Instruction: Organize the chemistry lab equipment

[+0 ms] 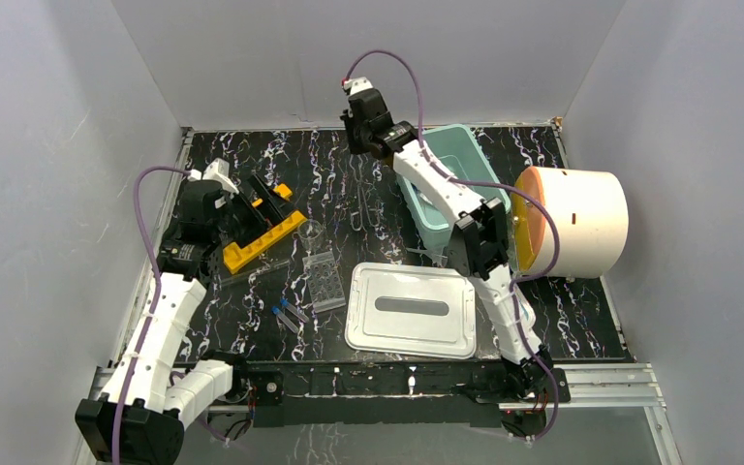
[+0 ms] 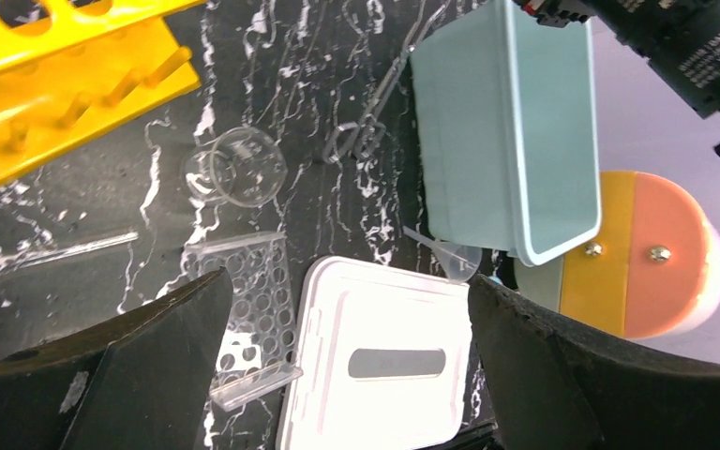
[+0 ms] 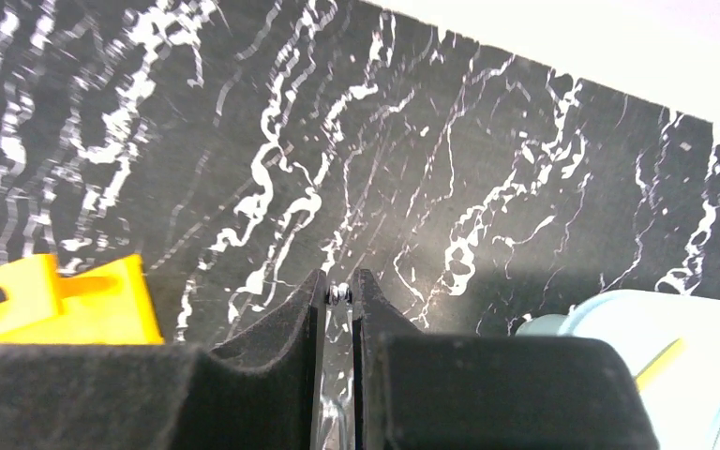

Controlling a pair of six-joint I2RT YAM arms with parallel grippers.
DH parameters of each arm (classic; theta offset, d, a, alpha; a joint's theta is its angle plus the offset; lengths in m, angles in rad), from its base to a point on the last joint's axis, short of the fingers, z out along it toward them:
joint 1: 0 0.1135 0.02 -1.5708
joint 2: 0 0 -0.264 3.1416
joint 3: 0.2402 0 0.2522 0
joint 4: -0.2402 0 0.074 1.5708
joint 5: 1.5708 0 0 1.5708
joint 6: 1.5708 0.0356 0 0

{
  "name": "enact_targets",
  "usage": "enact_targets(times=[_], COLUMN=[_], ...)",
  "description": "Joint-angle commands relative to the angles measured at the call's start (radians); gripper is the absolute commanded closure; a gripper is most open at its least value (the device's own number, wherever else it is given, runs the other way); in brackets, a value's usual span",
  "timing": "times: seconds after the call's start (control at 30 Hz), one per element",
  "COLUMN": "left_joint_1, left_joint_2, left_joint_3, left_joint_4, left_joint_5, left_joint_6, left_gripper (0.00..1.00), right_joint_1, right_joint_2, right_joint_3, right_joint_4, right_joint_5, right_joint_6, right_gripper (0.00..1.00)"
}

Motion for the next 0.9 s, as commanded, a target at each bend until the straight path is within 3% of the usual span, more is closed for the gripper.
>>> enact_targets(times=[0.0, 0.43, 0.87], left_joint_1=[-0.006, -0.080, -0.239], left_joint_2=[0.003, 0.238, 0.479], left_joint_3=[-0.016, 0.025, 0.035], left_joint_4=[0.133, 0.401, 0.877], left_joint_5=[0.077, 0.060, 0.092], left_joint_6=[-0.020, 0.036, 0.373], left_gripper=[0.05, 0.05, 0.16], right_joint_1=[-0.012, -0.012, -0.011], right_joint_2=[-0.130, -0.340, -0.433], right_joint_3=[-0.028, -0.234, -0.237], right_joint_4=[0.081, 0.114, -0.026], right_joint_5=[-0.045, -0.071, -0.087], right_joint_6=[0.021, 0.019, 0.062], right_gripper=[1.00, 1.00, 1.00])
